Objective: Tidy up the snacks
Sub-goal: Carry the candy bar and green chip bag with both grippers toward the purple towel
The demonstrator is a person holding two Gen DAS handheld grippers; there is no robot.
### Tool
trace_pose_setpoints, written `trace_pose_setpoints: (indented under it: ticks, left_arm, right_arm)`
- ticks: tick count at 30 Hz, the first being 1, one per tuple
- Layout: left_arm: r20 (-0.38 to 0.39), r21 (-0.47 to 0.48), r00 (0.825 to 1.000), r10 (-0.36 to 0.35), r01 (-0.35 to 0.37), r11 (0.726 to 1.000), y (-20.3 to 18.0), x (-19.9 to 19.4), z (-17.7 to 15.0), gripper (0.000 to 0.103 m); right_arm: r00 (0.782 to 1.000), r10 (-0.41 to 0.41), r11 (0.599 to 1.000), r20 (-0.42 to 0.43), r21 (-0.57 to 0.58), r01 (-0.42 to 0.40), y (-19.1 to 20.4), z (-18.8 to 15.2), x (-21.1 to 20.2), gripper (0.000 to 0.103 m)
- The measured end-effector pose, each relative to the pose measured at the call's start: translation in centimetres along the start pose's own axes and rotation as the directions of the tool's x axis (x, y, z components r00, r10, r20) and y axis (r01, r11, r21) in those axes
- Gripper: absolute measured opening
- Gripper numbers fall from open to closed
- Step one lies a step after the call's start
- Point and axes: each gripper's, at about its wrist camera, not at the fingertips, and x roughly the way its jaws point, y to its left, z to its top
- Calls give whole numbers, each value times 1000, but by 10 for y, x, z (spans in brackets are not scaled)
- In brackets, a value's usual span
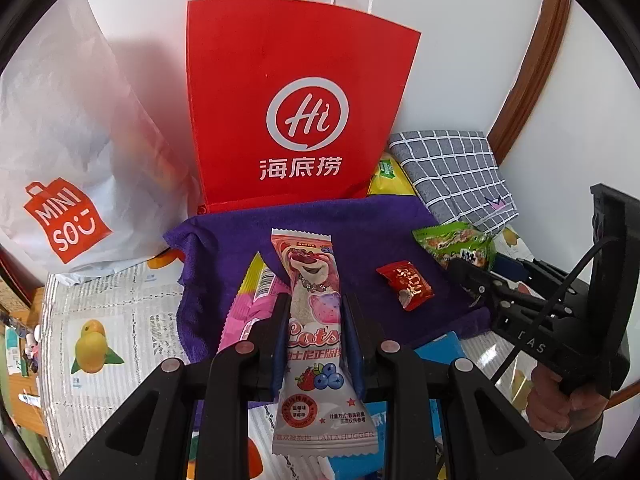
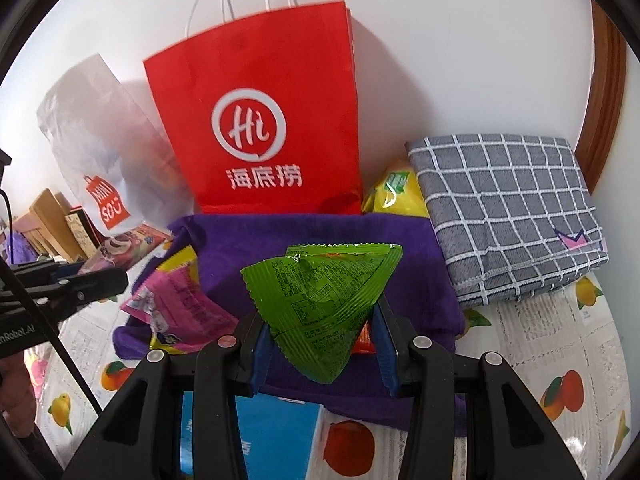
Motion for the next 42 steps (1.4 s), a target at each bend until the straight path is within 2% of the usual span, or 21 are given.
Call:
trace_pose_setpoints:
  ticks: [22, 42]
  left_arm:
    - [-103, 9, 995, 0, 1, 1000, -2, 52, -1, 24]
    - [-157, -32, 988, 3, -8, 999, 5, 69, -3, 24]
  right_arm:
    - [993, -37, 999, -114, 23, 40, -23, -11, 42, 44]
    - [987, -40, 999, -155, 12, 43, -23, -15, 56, 45]
